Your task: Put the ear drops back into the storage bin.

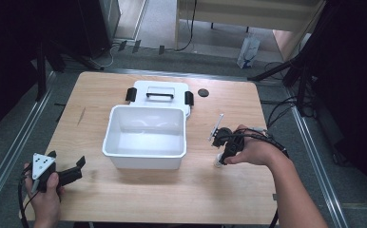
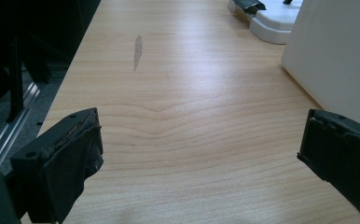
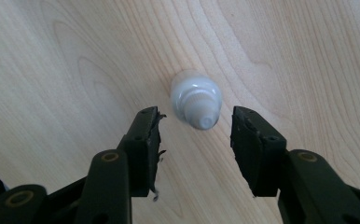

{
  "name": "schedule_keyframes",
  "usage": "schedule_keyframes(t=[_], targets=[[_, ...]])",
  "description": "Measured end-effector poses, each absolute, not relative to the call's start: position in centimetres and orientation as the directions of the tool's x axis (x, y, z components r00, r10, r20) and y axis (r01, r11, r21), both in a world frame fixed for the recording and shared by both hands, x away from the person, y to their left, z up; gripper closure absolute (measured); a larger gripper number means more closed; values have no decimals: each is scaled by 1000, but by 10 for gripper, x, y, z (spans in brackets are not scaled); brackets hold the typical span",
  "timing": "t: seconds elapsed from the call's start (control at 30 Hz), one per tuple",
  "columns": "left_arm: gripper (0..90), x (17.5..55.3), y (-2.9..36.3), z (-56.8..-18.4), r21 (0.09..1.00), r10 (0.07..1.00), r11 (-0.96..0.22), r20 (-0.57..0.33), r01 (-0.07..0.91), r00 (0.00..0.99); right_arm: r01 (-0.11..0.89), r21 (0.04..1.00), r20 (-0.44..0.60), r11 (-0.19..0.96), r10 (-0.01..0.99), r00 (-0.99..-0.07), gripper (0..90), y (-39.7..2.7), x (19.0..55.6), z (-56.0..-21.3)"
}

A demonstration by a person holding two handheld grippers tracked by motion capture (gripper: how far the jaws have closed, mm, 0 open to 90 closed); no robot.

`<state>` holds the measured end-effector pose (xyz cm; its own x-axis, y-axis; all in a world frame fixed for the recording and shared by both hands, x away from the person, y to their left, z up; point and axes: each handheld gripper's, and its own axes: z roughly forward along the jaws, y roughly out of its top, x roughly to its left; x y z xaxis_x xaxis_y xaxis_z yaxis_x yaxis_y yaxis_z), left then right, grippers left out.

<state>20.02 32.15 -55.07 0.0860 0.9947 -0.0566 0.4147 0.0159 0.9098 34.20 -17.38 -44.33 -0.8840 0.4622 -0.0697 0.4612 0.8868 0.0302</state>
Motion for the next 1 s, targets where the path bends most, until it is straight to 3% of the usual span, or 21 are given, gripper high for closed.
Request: schedule_keyframes(t=[0.33, 1.0], targets=[[0, 200, 322, -551, 911, 995, 18, -59, 412, 86, 463, 13, -55, 886, 463, -885, 666, -168, 348, -447], [0, 200, 322, -551, 911, 995, 17, -58, 413, 86, 444, 4, -54, 896, 443, -895, 719, -167, 350, -452]])
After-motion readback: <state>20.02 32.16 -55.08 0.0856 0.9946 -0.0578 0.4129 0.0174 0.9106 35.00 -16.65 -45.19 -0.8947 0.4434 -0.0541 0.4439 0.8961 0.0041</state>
